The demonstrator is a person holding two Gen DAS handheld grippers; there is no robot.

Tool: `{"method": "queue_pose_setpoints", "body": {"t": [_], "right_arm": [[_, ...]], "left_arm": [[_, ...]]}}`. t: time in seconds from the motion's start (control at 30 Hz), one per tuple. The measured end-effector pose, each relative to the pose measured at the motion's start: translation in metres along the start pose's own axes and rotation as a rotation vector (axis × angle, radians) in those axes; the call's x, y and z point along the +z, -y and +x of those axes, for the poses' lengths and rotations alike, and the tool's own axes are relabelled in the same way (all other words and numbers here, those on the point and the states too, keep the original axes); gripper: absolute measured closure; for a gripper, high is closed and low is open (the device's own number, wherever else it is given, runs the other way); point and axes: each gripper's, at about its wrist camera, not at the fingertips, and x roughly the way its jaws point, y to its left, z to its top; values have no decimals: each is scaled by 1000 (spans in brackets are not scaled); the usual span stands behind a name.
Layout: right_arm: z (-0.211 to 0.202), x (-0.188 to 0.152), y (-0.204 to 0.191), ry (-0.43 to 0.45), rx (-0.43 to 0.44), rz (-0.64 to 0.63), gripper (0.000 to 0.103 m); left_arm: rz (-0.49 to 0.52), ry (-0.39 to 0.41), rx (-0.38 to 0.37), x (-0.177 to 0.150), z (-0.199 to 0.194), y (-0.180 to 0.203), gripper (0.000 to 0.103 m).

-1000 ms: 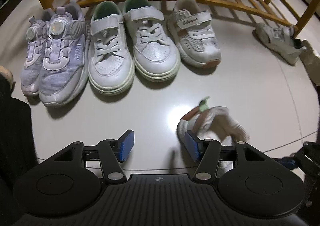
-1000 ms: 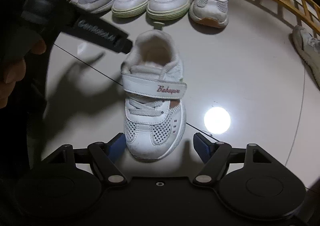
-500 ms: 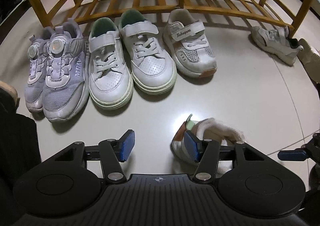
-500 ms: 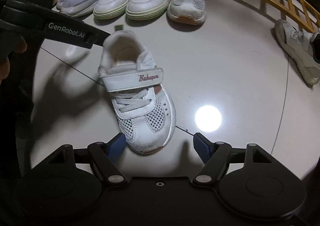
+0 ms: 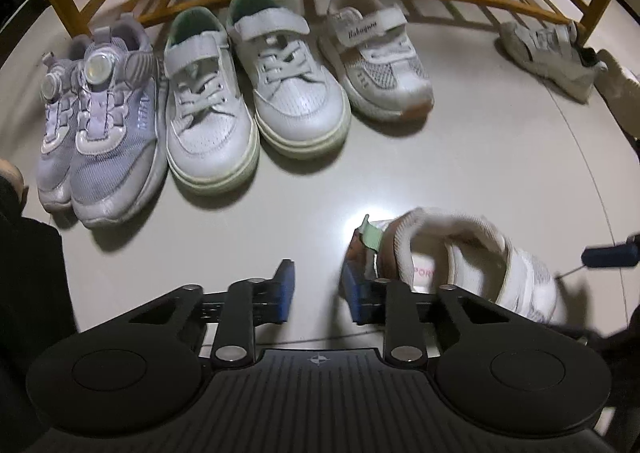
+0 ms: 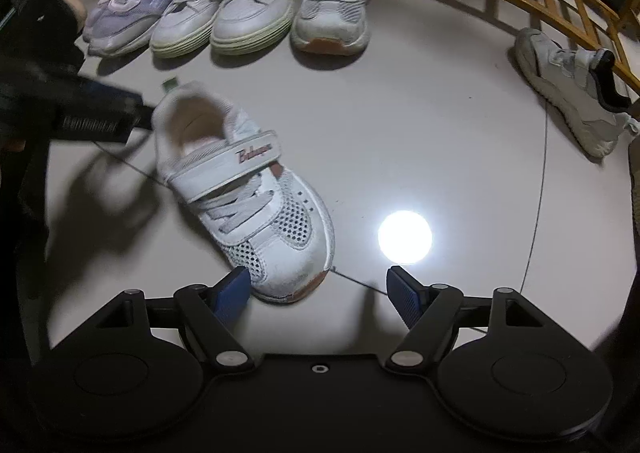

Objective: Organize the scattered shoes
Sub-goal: 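Set the sneaker on the floor and open the right tool, then grasp the sneaker heel with the left tool and lift it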

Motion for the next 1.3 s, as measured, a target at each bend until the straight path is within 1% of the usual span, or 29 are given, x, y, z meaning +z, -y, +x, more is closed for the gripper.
{"method": "queue_pose_setpoints", "body": {"t": [0.07,0.23,0.3,0.33,0.37,0.53,0.63,0.8,0.83,0.87,0.93,1.0,1.03,1.17,1.3], "right_arm": [[0,1,2,4,-6,7,26],[0,3,9,9,-12,29,26],[-1,4,12,11,-17,36,26],[-2,4,14,13,-20,38,26],[-2,5,14,14,-20,40,26],[-6,7,18,24,-20,54,26],[-6,8,20,26,-18,61,26],[-9,8,18,25,-7,49,26],[-9,8,18,26,-3,48,26],[-10,8,17,27,0,47,26],[-10,8,17,24,3,43,26],[-9,8,18,22,-1,41,26],[-8,8,18,20,3,42,26],[-9,7,17,19,8,37,26],[-9,6,16,16,12,30,26]], "left_arm": [[5,-11,-9,-3,1,1,87],[21,-14,-13,-9,-3,5,87],[19,-7,-11,-8,-6,5,84],[14,0,-10,-7,-9,4,79],[9,8,-10,-7,-12,3,77],[4,36,0,-1,-21,-2,67],[14,61,8,4,-24,-2,60],[51,83,5,13,-25,0,58],[48,88,1,15,-26,-1,56],[38,98,-7,16,-28,-3,51],[32,112,-21,19,-32,-5,48],[51,118,-21,21,-33,-4,48],[67,122,-21,22,-34,-2,46],[147,128,-40,23,-34,6,43],[221,139,-36,22,-31,15,44]]}}
